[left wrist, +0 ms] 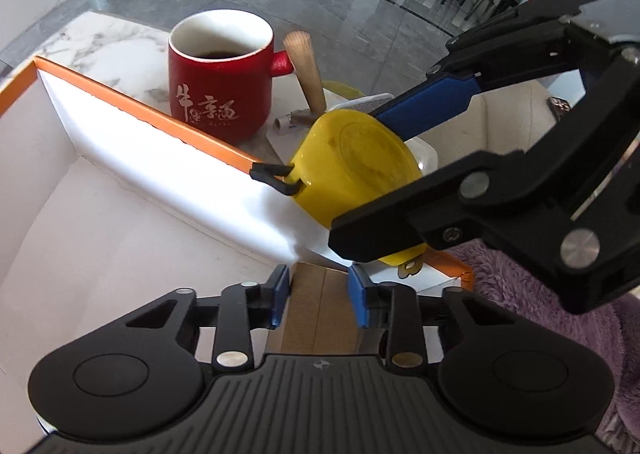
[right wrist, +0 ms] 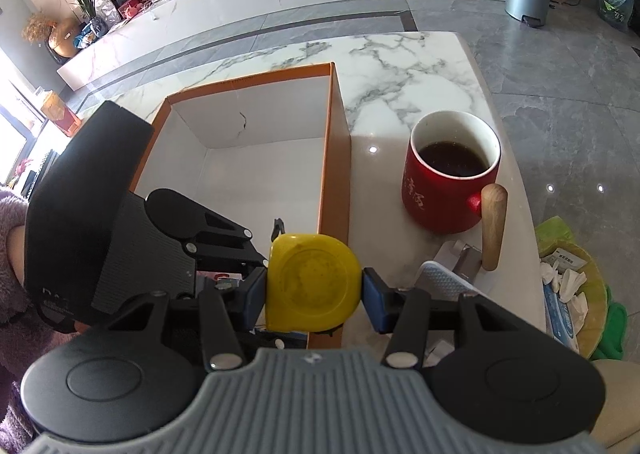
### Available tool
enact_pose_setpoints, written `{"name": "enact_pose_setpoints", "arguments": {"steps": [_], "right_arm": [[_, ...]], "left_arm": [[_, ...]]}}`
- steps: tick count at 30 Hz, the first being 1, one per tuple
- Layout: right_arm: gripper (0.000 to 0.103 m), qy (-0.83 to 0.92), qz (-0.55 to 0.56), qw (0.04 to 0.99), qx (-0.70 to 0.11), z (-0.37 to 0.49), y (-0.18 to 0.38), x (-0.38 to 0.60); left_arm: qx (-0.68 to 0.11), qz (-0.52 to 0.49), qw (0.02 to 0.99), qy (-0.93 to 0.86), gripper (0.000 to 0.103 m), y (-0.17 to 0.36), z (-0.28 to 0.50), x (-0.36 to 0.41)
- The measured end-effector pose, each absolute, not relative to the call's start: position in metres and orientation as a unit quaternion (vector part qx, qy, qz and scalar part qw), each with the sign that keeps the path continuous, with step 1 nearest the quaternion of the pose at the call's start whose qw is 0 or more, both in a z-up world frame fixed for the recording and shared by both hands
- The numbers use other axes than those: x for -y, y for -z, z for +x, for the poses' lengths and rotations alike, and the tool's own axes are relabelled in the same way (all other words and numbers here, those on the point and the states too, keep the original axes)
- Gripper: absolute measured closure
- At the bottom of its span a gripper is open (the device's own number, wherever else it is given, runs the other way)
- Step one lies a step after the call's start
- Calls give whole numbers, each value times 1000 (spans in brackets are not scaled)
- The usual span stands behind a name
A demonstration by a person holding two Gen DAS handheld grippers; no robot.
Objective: Organize objects
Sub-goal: 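Carry the cardboard box and tape measure over the shoebox with both tools, then release the cardboard box and tape measure into the shoebox with both tools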
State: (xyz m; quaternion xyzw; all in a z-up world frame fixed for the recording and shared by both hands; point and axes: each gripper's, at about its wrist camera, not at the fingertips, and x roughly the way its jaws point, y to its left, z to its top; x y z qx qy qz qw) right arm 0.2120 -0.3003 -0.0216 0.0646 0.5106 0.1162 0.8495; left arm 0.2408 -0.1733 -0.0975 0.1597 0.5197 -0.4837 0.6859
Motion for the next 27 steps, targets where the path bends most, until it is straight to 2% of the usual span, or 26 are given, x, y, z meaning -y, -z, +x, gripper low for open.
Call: {"name": "enact_pose_setpoints", "arguments": {"steps": [5, 12, 20, 27], "right_arm": [[50, -116, 68, 847, -514, 215, 25, 299], [50, -132, 45, 846, -515, 218, 23, 293], [50, -161, 5, 845, -510, 224, 14, 273], [50, -178, -66, 815, -548, 244, 36, 235]], "left_arm": [[-544, 170, 650, 502, 73, 100, 248, 175], [-545, 182, 627, 526, 75, 101, 242, 168], [-510, 171, 689, 487, 72, 68, 239, 127], [-491, 168, 764, 383, 72, 45, 237, 78]]}}
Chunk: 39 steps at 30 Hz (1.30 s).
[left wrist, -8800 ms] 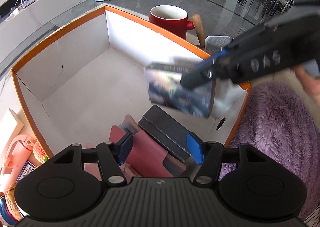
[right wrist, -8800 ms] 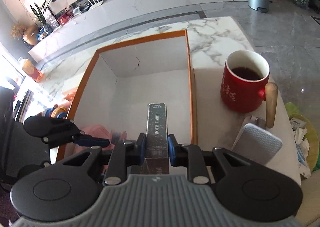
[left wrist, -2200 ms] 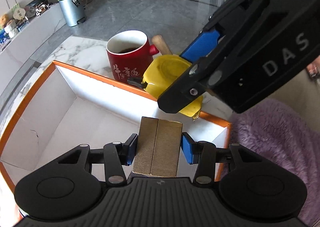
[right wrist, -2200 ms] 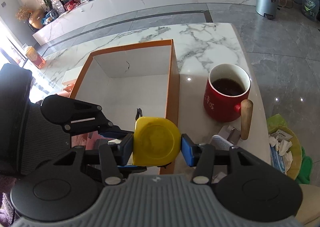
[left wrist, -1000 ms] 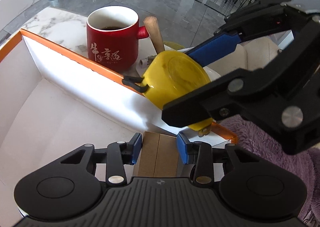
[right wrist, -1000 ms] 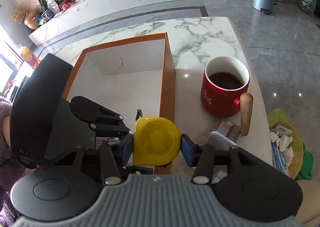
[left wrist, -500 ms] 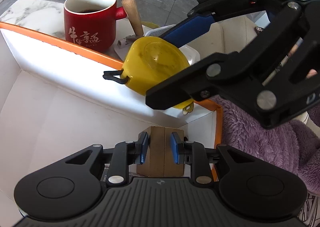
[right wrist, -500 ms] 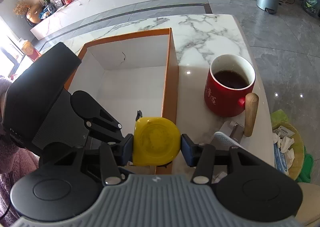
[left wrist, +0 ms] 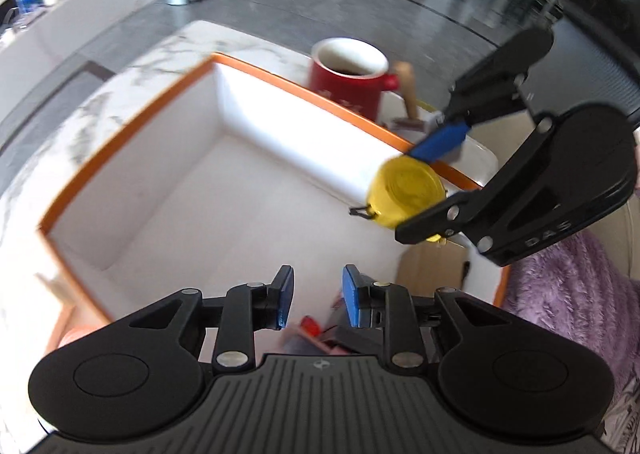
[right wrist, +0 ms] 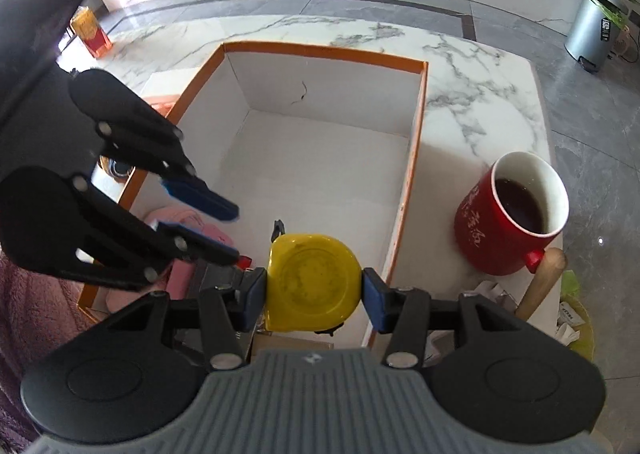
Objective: Organize objects
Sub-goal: 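Release the cardboard box and tape measure into the shoebox with both tools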
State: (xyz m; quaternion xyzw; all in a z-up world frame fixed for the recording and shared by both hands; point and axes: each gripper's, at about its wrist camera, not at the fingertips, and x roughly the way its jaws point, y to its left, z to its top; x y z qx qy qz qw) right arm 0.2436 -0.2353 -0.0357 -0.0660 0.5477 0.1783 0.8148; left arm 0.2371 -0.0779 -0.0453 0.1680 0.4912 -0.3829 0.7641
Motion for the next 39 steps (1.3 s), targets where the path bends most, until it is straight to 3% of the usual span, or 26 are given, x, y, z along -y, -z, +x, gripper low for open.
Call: {"name": "enact_pose_setpoints", "arguments": {"steps": [9, 23, 32, 35, 38, 39], "right_arm": [[50, -115, -128, 759, -628, 265, 72, 200], [50, -54, -212, 702, -678, 274, 103, 163], [48, -58, -207, 671, -709, 280, 100, 167], [56, -73, -207, 683, -696, 283, 88, 170], [83, -96, -211, 703, -672, 289, 84, 172], [85, -102, -205, 707, -669, 292, 85, 173]], "left_arm": [[-453, 152, 794, 376, 72, 21, 219, 56], [-431, 102, 821, 360, 72, 10, 215, 24], [-421, 83, 828, 360, 64, 11, 219, 14], [-416, 78, 831, 361, 64, 10, 220, 11], [-413, 70, 837, 353, 64, 9, 221, 8], [-414, 68, 838, 350, 64, 9, 222, 6]]}}
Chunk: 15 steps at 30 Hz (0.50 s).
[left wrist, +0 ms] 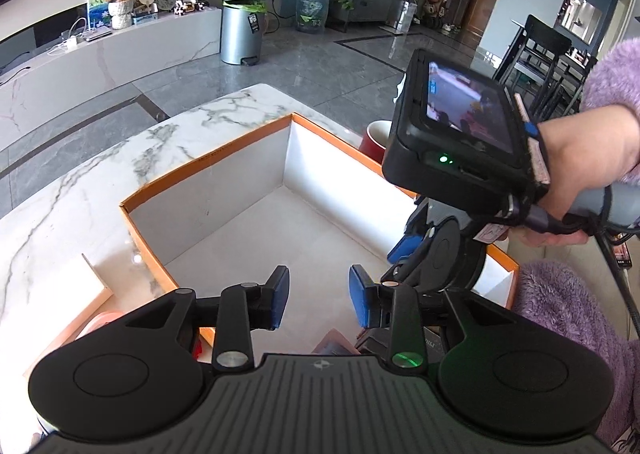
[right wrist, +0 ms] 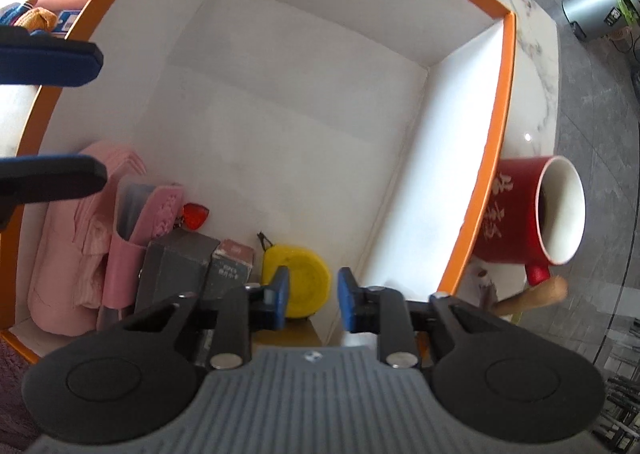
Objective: Organize objects
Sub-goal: 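Release the cardboard box and tape measure into the shoebox with both tools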
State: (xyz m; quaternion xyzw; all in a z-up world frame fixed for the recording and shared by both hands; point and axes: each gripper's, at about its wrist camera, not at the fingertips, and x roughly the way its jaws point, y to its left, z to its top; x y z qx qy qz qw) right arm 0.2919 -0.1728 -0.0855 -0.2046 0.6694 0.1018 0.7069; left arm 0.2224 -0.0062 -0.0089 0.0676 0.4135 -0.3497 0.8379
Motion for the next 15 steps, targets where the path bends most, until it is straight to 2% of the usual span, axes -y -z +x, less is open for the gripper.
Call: {"name": "enact_pose_setpoints", "arguments": {"steps": [3, 15], "right_arm": [[92, -105, -201, 711, -666, 298, 96, 174], [96, -91, -212, 698, -678, 294, 116, 182]], "left_arm": [[-414, 65, 841, 341, 64, 9, 223, 3], [-420, 68, 840, 335, 64, 13, 227, 3]]}}
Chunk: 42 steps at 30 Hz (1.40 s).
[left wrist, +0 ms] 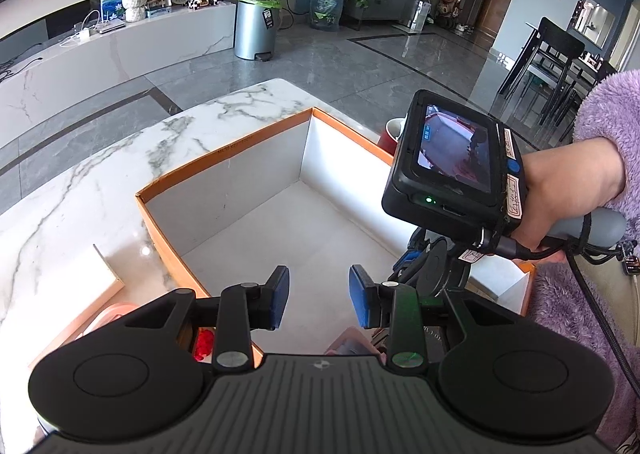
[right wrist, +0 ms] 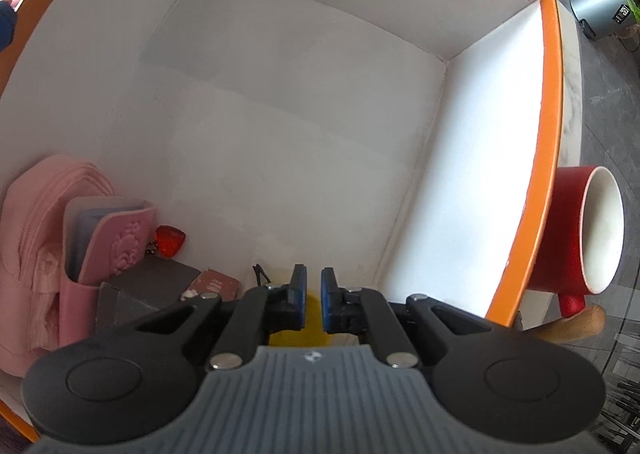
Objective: Organize objects
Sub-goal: 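Release the cardboard box and tape measure into the shoebox with both tools, then grasp the brown plush bear with the left tool while the right tool grasps the knitted orange fruit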
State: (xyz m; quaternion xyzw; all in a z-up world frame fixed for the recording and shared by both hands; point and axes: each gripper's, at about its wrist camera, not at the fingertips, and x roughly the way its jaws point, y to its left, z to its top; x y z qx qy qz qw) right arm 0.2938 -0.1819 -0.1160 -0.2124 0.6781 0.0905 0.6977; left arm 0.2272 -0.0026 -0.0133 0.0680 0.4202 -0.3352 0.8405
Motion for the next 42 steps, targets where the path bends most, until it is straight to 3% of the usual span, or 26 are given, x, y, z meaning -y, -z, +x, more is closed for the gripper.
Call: {"name": "enact_pose_setpoints", "arguments": {"steps": [9, 17, 22, 36, 42], "right_arm": [[96, -99, -213, 733, -638, 283, 81, 179], [95, -177, -161, 807, -540, 273, 4, 133], [94, -236, -153, 826, -488, 282, -11, 98], [94, -293, -226, 791, -488, 305, 45, -4], [94, -290, -241, 782, -497, 322, 80, -34]], "left_arm": [[-402, 58, 859, 310, 64, -14, 214, -30], [-402, 85, 886, 217, 55, -36, 196, -87], [-433, 56, 888, 145, 47, -25, 193, -119], [-501, -198, 842, -25, 45, 48, 201, -179], [-481, -287, 825, -79, 38, 64, 199, -196]]}}
